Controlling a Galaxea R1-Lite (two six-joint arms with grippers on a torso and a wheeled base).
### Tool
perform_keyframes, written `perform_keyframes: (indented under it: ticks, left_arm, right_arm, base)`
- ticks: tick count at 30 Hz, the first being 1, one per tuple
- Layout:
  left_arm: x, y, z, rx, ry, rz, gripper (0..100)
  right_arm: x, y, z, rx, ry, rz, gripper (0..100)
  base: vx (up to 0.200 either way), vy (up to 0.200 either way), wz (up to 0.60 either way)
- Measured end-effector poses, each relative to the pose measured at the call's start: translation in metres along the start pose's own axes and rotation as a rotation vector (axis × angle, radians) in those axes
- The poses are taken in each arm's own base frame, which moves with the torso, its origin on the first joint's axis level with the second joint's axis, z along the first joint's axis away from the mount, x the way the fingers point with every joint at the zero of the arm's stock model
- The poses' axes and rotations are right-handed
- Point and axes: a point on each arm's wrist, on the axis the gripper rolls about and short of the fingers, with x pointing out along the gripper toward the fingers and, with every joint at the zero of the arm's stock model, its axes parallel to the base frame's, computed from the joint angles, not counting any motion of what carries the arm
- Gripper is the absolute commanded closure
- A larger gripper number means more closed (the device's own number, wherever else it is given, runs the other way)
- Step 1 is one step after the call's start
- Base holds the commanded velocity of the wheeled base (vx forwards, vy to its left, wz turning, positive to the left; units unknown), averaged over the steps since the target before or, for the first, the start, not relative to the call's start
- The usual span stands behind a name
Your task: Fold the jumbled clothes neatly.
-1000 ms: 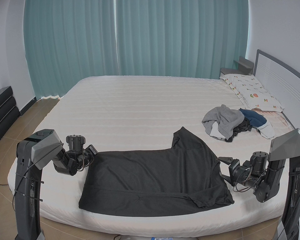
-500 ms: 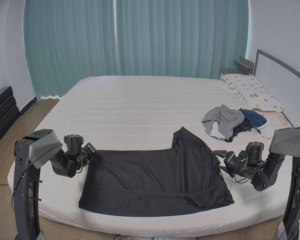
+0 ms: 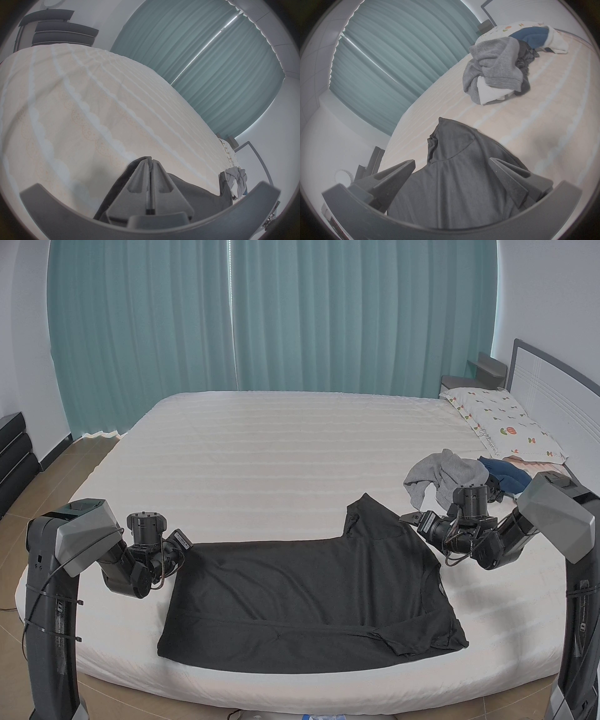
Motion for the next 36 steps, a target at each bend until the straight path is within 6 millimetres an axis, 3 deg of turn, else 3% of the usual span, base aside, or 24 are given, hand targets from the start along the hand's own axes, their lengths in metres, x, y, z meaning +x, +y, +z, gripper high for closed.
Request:
perform_keyframes:
  ticks: [14,22,36]
  left_arm:
    - [-0.002,0.002,-0.001,-0.002,0.006,0.008,100]
    - [-0.002,0.002,0.000,-0.002,0.004,0.009,100]
    - [-0.002,0.002,0.000,-0.002,0.003,0.008,100]
  right_arm:
    - [0.064,0.004,0.015,-0.070,-0.083,-0.042,0]
    - [0.080,-0.002,0.020,-0.074,-0.105,-0.094,0]
    - [0.093,-0.015,0.009,-0.074,-0.098,-0.119,0]
  base:
    - [0.000,0.000,0.00]
    - [0.000,0.000,0.00]
    - [0.000,0.000,0.00]
